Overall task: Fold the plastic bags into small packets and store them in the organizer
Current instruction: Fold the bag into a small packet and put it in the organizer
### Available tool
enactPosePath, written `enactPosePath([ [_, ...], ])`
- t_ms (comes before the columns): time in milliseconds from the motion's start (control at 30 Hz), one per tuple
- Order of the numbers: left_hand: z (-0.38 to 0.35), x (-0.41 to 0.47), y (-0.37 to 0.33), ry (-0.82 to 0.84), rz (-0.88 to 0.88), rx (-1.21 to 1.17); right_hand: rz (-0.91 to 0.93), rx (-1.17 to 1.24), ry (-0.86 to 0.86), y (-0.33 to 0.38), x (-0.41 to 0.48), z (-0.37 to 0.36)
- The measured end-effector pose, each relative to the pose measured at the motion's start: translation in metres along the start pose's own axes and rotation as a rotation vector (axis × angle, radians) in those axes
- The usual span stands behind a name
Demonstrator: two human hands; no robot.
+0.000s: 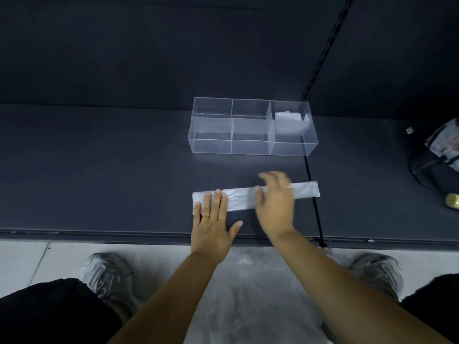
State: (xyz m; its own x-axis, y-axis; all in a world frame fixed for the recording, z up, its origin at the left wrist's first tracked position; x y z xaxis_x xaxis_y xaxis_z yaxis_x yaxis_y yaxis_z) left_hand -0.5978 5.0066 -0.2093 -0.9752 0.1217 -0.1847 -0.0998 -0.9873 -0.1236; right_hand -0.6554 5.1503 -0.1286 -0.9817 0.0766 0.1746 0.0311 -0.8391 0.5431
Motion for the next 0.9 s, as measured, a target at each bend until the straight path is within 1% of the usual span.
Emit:
enactPosePath([
  [33,0.0,0.001,0.0,0.011,-0.001,0.007,0.122,0.074,0.137,0.019,-0.01,-0.015],
  [67,0.0,0.001,0.0,0.017,-0.005,0.02,0.211,0.087,0.302,0.031,-0.024,-0.034],
  [100,-0.001,0.001,0.0,0.022,-0.01,0.032,0.267,0.045,0.427,0.034,-0.037,-0.051],
  [133,-0.001,0.001,0.0,0.025,-0.011,0.028,0.292,-0.033,0.493,0.027,-0.045,-0.062],
  [167,-0.001,0.001,0.001,0.022,-0.008,0.014,0.295,-0.125,0.515,0.014,-0.048,-0.068],
  [233,0.001,0.0,0.0,0.004,0.0,0.003,0.275,-0.263,0.507,-0.017,-0.042,-0.066],
  [400,0.005,0.001,-0.001,-0.024,-0.009,0.003,0.111,-0.426,0.427,-0.097,-0.008,-0.024],
  [433,0.005,0.001,-0.001,-0.024,-0.013,0.004,0.08,-0.433,0.416,-0.11,-0.003,-0.014],
  [500,0.006,0.0,-0.002,-0.031,-0.017,-0.003,0.008,-0.357,0.392,-0.125,0.01,0.003],
  [567,0.005,0.0,-0.001,-0.025,-0.014,0.003,-0.058,-0.234,0.328,-0.128,0.027,0.019],
  [633,0.005,0.0,0.0,-0.017,-0.013,0.014,-0.095,-0.229,0.279,-0.126,0.042,0.027],
  [767,0.004,0.001,0.001,-0.002,-0.011,0.026,-0.18,-0.274,0.364,-0.126,0.057,0.024],
  [867,0.004,0.001,0.001,0.004,-0.024,0.011,-0.183,-0.343,0.451,-0.125,0.059,0.022],
  [900,0.005,0.001,0.001,0.003,-0.036,0.018,-0.197,-0.321,0.474,-0.125,0.058,0.022],
])
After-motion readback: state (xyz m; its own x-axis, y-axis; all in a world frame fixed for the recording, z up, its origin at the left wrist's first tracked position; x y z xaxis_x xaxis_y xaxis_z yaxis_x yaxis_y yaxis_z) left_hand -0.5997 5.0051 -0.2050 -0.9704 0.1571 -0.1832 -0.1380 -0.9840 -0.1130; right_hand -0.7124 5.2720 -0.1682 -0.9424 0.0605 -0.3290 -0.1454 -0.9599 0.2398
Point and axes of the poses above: each hand's wrist, its own x-axis towards the middle knuckle, its own z-axis out of the back of the hand, y = z × x, the point moved 8 cm from there along x, towards the middle knuckle, and after that the axes turned 5 degrees about -z, right-handed, at the moved point
